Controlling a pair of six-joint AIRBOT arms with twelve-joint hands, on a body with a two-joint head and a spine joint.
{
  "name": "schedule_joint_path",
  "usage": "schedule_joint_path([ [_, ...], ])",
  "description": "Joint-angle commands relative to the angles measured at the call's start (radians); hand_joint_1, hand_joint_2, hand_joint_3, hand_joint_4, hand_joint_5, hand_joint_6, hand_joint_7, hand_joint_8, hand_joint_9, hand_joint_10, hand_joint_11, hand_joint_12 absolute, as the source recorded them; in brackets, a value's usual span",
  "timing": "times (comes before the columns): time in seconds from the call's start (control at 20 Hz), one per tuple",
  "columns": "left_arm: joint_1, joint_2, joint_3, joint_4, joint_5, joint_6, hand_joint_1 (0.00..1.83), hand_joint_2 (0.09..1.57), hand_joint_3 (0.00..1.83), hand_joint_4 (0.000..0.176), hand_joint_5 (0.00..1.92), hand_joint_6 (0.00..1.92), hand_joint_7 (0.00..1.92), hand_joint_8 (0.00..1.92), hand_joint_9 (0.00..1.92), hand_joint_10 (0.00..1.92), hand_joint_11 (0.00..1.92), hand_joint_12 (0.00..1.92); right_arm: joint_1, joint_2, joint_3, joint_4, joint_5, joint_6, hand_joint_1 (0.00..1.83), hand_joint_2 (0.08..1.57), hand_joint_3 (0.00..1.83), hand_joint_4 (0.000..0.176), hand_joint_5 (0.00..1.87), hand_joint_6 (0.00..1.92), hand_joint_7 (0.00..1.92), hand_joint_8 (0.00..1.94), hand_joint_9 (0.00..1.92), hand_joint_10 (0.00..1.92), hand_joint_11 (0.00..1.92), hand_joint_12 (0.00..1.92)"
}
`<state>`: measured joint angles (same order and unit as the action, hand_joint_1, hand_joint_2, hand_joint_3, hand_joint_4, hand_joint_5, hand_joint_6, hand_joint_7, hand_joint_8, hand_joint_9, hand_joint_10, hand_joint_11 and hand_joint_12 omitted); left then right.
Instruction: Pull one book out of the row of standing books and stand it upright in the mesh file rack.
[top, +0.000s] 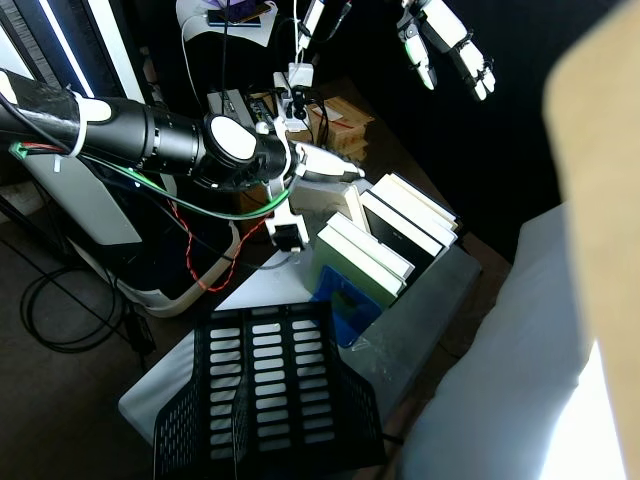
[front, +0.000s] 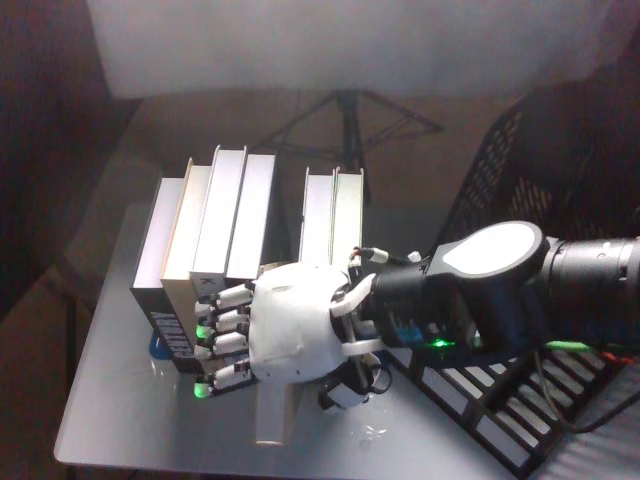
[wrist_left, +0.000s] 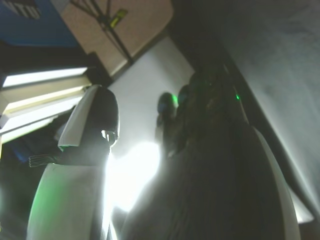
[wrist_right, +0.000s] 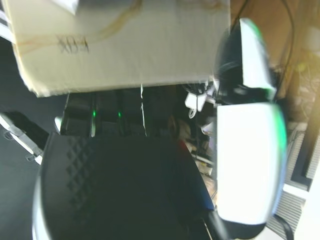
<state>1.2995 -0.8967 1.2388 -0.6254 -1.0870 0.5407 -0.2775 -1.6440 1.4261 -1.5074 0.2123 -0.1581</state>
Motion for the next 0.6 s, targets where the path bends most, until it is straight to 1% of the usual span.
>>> schedule_joint_path([
  [0.0, 0.0, 0.011, 0.001, -0.026, -0.12, -0.004, 1.17, 1.34, 0.0, 0.029, 0.1, 0.0, 0.01, 0.0, 0.0, 0.0, 0.0, 0.0, -0.007, 0.001, 0.002, 0.015, 0.02, 0.0, 0.87, 1.1, 0.02, 0.104, 0.19, 0.0, 0.19, 0.0, 0.12, 0.02, 0.0, 0.07],
  [0.05, 0.002, 0.011, 0.0, -0.028, -0.121, -0.004, 1.19, 1.34, 0.0, 0.027, 0.11, 0.0, 0.01, 0.0, 0.0, 0.0, 0.0, 0.0, -0.008, -0.002, 0.003, 0.007, 0.016, 0.0, 0.9, 1.1, 0.0, 0.096, 0.28, 0.01, 0.33, 0.0, 0.26, 0.04, 0.0, 0.49],
  [0.1, 0.006, 0.011, 0.0, -0.031, -0.123, -0.006, 1.19, 1.34, 0.0, 0.027, 0.11, 0.0, 0.01, 0.0, 0.0, 0.0, 0.0, 0.0, -0.011, -0.005, 0.005, -0.003, 0.008, 0.0, 0.9, 1.1, 0.0, 0.096, 0.28, 0.01, 0.33, 0.0, 0.26, 0.04, 0.0, 0.49],
  [0.15, 0.011, 0.011, 0.0, -0.034, -0.126, -0.009, 1.22, 1.33, 0.0, 0.022, 0.12, 0.01, 0.01, 0.0, 0.0, 0.0, 0.0, 0.0, -0.013, -0.01, 0.008, -0.013, 0.002, 0.0, 0.88, 1.13, 0.01, 0.096, 0.28, 0.01, 0.39, 0.0, 0.29, 0.04, 0.0, 0.43],
  [0.2, 0.012, 0.011, -0.001, -0.035, -0.129, -0.01, 1.23, 1.33, 0.0, 0.022, 0.12, 0.01, 0.01, 0.0, 0.0, 0.0, 0.0, 0.0, -0.014, -0.014, 0.011, -0.02, -0.003, 0.0, 0.92, 1.17, 0.01, 0.085, 0.36, 0.04, 0.42, 0.01, 0.31, 0.04, 0.0, 0.31],
  [0.25, 0.012, 0.011, -0.001, -0.036, -0.129, -0.01, 1.24, 1.32, 0.0, 0.02, 0.13, 0.01, 0.02, 0.0, 0.0, 0.0, 0.0, 0.0, -0.016, -0.017, 0.012, -0.028, -0.011, 0.0, 0.98, 1.12, 0.0, 0.078, 0.43, 0.07, 0.47, 0.01, 0.34, 0.05, 0.0, 0.37],
  [0.3, 0.012, 0.011, -0.001, -0.037, -0.13, -0.01, 1.24, 1.32, 0.0, 0.019, 0.13, 0.01, 0.01, 0.0, 0.0, 0.0, 0.0, 0.0, -0.017, -0.019, 0.014, -0.034, -0.016, 0.0, 0.96, 1.16, 0.0, 0.076, 0.53, 0.11, 0.51, 0.01, 0.34, 0.05, 0.0, 0.18],
  [0.35, 0.012, 0.011, -0.001, -0.037, -0.132, -0.011, 1.26, 1.31, 0.0, 0.017, 0.13, 0.01, 0.0, 0.0, 0.0, 0.0, 0.0, 0.0, -0.018, -0.021, 0.015, -0.039, -0.019, 0.0, 0.94, 1.19, 0.01, 0.068, 0.54, 0.11, 0.51, 0.01, 0.33, 0.04, 0.0, 0.14],
  [0.4, 0.013, 0.011, -0.001, -0.037, -0.133, -0.012, 1.23, 1.32, 0.0, 0.023, 0.12, 0.0, 0.0, 0.0, 0.0, 0.0, 0.0, 0.0, -0.02, -0.025, 0.018, -0.047, -0.025, 0.0, 0.91, 1.18, 0.0, 0.082, 0.63, 0.17, 0.56, 0.02, 0.34, 0.05, 0.0, 0.23],
  [0.45, 0.013, 0.011, -0.001, -0.037, -0.134, -0.012, 1.21, 1.34, 0.0, 0.025, 0.13, 0.0, 0.01, 0.0, 0.0, 0.0, 0.0, 0.0, -0.023, -0.027, 0.021, -0.049, -0.029, 0.0, 0.92, 1.16, 0.0, 0.075, 0.69, 0.2, 0.59, 0.02, 0.32, 0.04, 0.0, 0.05],
  [0.55, 0.013, 0.012, -0.001, -0.037, -0.137, -0.012, 1.18, 1.34, 0.0, 0.027, 0.13, 0.0, 0.01, 0.0, 0.0, 0.0, 0.0, 0.0, -0.036, -0.034, 0.028, -0.051, -0.037, 0.0, 0.92, 1.15, 0.0, 0.072, 0.7, 0.21, 0.6, 0.02, 0.31, 0.04, 0.0, 0.0],
])
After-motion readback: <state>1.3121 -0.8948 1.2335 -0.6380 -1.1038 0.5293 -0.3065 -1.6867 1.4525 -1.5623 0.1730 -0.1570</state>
